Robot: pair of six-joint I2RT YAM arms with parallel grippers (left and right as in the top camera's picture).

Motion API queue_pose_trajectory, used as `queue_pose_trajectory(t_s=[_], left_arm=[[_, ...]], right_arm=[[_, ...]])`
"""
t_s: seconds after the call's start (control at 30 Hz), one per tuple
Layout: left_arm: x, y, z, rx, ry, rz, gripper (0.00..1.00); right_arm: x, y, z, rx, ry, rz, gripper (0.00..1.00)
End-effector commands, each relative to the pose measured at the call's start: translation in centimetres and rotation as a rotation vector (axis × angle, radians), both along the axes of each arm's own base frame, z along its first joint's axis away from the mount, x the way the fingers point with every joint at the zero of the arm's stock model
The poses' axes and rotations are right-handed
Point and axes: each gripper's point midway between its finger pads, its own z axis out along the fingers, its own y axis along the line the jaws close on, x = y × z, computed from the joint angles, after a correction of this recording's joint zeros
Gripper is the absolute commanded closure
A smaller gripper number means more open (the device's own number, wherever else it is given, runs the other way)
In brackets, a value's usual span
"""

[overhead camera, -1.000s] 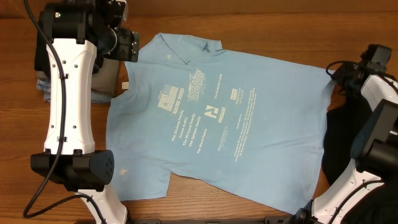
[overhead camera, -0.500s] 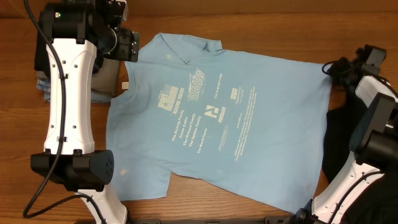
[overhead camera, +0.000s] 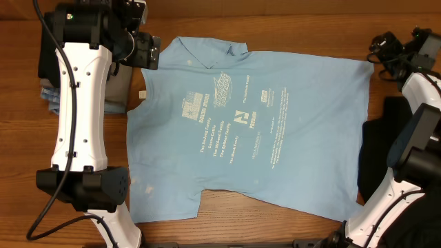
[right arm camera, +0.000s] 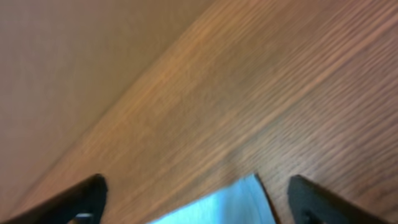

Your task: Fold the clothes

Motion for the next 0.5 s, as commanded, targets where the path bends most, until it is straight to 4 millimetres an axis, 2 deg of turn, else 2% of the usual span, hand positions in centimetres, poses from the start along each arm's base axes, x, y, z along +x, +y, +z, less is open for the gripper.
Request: queue_pose_trajectory(t_s=[0.0,0.13,0.2,0.23,0.27,0.33,0.47], left_arm=[[0.7,-0.6,0.0,-0.005,-0.018,-0.035,0.1],[2.0,-0.6,-1.3,0.022,-0.032,-0.077,0.14],[3.2,-0.7,-3.0,0.029,-0.025,-0.093,0.29],[4.3,-0.8,-5.0,0.035,-0.009,-0.105,0.37],[5.1,-1.0,-6.6,0.038,0.008,-0.119,0.41],[6.0,-1.2,-9.4,0.044,0.046,-0.134,0.59],[6.9,-1.4,-16.6,0.048,0.181,-0.146,0.76]], right_arm=[[-0.1,0.9,2.6,0.041,-0.02,0.078,0.0],[-1.5,2.8,7.1,0.111,-0.038,0.149,0.0],[-2.4,3.8,9.4,0.128,-0.053,0.176,0.03],[-3.5,5.1,12.0,0.143,-0.07,0.204,0.08],[-4.2,5.9,13.5,0.152,-0.078,0.223,0.11],[-5.5,7.6,15.7,0.164,-0.089,0.254,0.13],[-8.3,11.1,19.2,0.174,-0.077,0.297,0.16]])
